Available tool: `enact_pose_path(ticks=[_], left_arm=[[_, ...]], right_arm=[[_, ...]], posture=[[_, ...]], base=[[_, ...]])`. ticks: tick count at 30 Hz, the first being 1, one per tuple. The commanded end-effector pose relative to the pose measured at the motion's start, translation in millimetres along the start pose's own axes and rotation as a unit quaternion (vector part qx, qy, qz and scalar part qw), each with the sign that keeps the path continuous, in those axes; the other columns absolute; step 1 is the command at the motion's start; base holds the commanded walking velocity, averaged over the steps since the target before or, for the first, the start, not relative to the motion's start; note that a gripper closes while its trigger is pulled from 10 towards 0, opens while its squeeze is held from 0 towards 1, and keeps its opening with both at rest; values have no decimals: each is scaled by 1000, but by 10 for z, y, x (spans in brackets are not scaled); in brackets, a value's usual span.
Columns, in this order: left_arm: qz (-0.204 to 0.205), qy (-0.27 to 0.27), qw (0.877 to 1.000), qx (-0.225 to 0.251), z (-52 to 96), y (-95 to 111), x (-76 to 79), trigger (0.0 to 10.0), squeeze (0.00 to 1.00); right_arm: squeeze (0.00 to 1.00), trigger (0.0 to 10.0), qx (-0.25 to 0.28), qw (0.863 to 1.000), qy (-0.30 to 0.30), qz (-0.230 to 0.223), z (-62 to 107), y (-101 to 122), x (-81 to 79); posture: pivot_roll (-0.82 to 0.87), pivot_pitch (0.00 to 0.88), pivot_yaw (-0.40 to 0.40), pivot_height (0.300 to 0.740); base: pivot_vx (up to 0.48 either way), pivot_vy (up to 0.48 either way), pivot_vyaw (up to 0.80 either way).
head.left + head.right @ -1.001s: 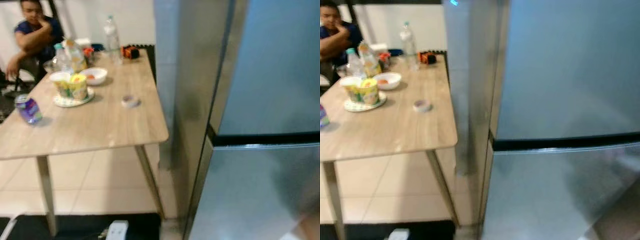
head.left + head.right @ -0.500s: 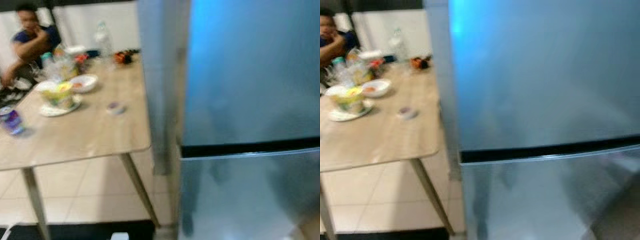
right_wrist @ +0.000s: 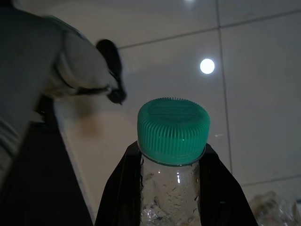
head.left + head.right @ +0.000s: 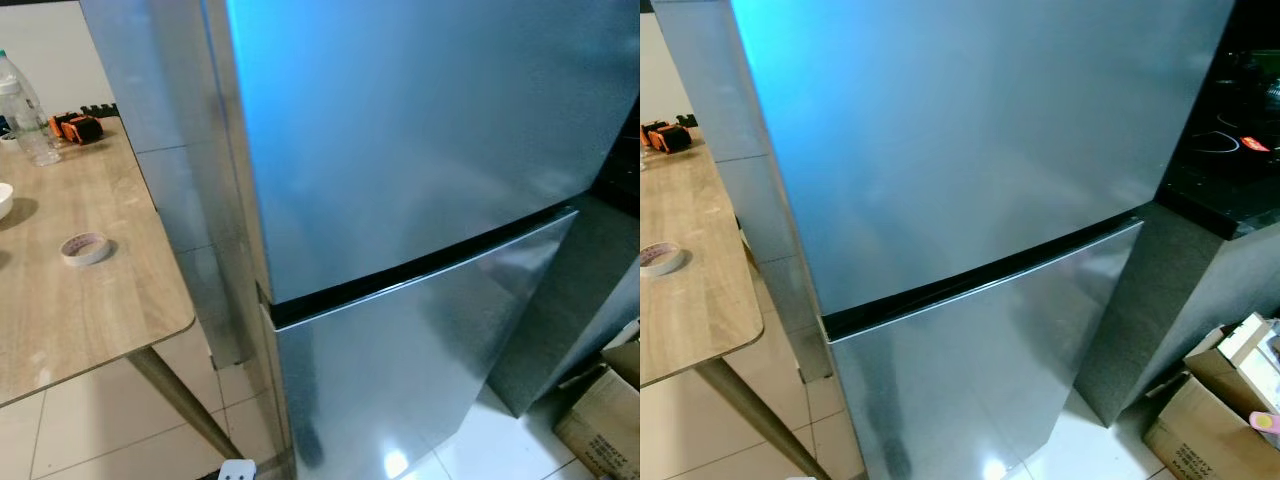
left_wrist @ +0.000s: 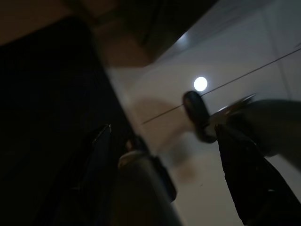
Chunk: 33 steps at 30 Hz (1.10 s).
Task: Restocking fridge
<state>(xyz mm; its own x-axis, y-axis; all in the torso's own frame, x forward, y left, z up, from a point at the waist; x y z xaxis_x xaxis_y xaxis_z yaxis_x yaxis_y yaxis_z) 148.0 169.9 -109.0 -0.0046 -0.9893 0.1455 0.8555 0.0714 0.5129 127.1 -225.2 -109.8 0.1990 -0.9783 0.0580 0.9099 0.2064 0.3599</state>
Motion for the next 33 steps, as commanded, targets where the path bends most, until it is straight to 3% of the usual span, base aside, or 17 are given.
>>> enact_pose_path(ticks=[1,9,16,22,25,28,30,31,33], left_arm=[[2,18,1000,2,23,0,-105,10000,0],[20,29,999,15,28,37,-144,10000,0],[16,34,999,14,28,36,-151,10000,0],[36,53,998,21,39,37,-196,10000,0],[62,65,995,33,48,61,-243,10000,0],[113,88,987,68,78,164,-380,10000,0],[163,105,975,111,117,298,-525,10000,0],[163,105,975,111,117,298,-525,10000,0],[218,91,955,178,177,508,-676,10000,0]], right_arm=[[0,10000,4,1000,0,3,-4,35,-1],[0,10000,5,1000,0,3,-4,39,-2],[0,10000,5,1000,0,4,-4,39,1],[0,10000,5,1000,1,3,-4,40,2],[0,10000,5,1000,1,4,-3,39,2],[0,10000,6,1000,2,3,-4,41,-1],[0,10000,6,1000,2,2,-2,39,4],[0,10000,6,1000,2,2,-2,39,4],[0,10000,4,1000,1,3,0,27,9]], posture=[[-101,0,14,734],[-101,0,15,734],[-99,0,13,734],[-100,0,11,734],[-100,0,11,734],[-100,0,11,734],[-99,0,11,734],[-99,0,11,734],[-98,0,8,734]], base=[[0,0,0],[0,0,0],[0,-462,0],[0,0,0],[0,0,0],[0,0,0],[0,0,0],[0,0,0],[0,0,0]])
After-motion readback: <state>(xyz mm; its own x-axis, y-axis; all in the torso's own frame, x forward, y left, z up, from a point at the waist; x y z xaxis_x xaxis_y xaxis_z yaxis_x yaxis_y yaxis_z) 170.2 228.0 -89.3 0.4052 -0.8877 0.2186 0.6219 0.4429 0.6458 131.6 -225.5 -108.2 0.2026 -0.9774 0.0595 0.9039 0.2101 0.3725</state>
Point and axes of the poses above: a point about 5 cm out from each wrist's last joint towards the gripper, its own z axis pointing back from the gripper into the wrist, its own y axis along the axis of the wrist's last joint, x = y × z, the point moved 1 cm from there along -z, pointing out of the wrist towards the gripper
